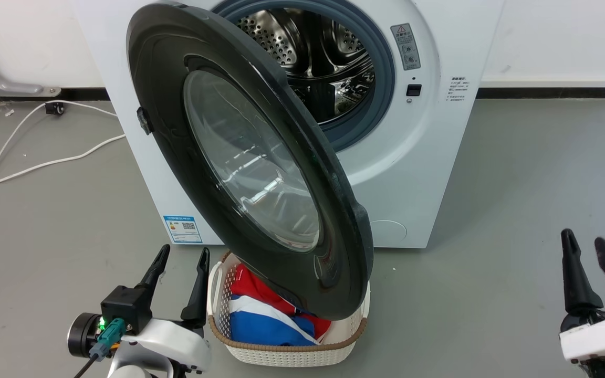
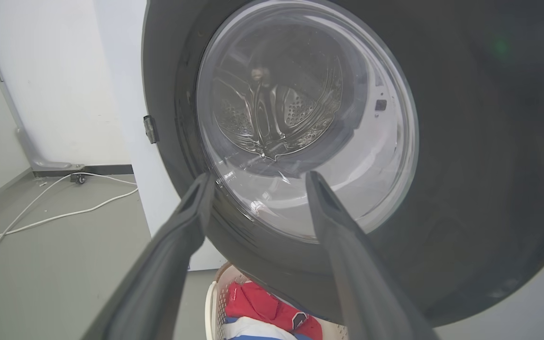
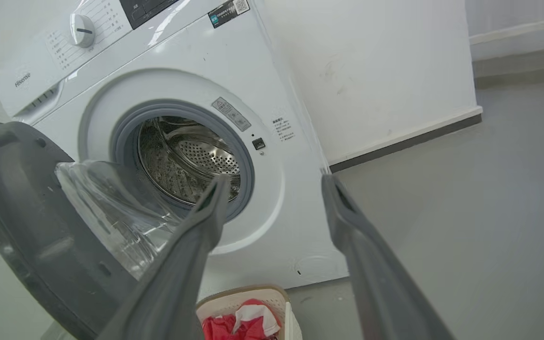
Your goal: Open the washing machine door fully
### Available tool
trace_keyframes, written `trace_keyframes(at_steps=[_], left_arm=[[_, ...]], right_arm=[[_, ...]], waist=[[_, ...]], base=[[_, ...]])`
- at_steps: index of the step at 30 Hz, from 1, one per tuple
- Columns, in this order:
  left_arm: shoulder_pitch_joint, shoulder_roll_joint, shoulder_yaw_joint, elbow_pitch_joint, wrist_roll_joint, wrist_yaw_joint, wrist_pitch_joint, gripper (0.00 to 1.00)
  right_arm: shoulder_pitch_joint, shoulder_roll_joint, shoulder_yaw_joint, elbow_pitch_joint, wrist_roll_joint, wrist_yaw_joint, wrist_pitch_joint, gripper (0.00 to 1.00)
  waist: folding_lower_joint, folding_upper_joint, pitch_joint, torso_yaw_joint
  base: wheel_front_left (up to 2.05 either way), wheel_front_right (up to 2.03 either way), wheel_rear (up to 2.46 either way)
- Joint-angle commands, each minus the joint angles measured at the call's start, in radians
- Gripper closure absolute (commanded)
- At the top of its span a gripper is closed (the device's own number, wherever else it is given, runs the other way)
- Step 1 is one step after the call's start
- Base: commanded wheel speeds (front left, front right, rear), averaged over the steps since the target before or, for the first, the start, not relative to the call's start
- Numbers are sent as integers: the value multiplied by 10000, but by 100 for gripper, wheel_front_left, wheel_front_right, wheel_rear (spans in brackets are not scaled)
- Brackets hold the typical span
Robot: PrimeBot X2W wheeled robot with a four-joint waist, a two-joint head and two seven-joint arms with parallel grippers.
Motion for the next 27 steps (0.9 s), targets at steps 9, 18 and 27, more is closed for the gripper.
trace_keyframes(at_steps=[9,18,27], left_arm=[[250,23,301,-41,221,6,-24,0],[429,-3,287,158,307,6,-24,0],[225,-19,254,278,356,5,-24,0]], right_arm=[[577,128,899,-435,-4907,-1,-728,0],[601,370,1357,102,-5408,-1,-1069,0],[447,463,1243,169,-5198,-1,-1041,0]], waist=[[0,0,-46,-117],[0,0,-212,-124],[0,0,-153,-111]], base=[[0,0,0],[0,0,0],[0,0,0]])
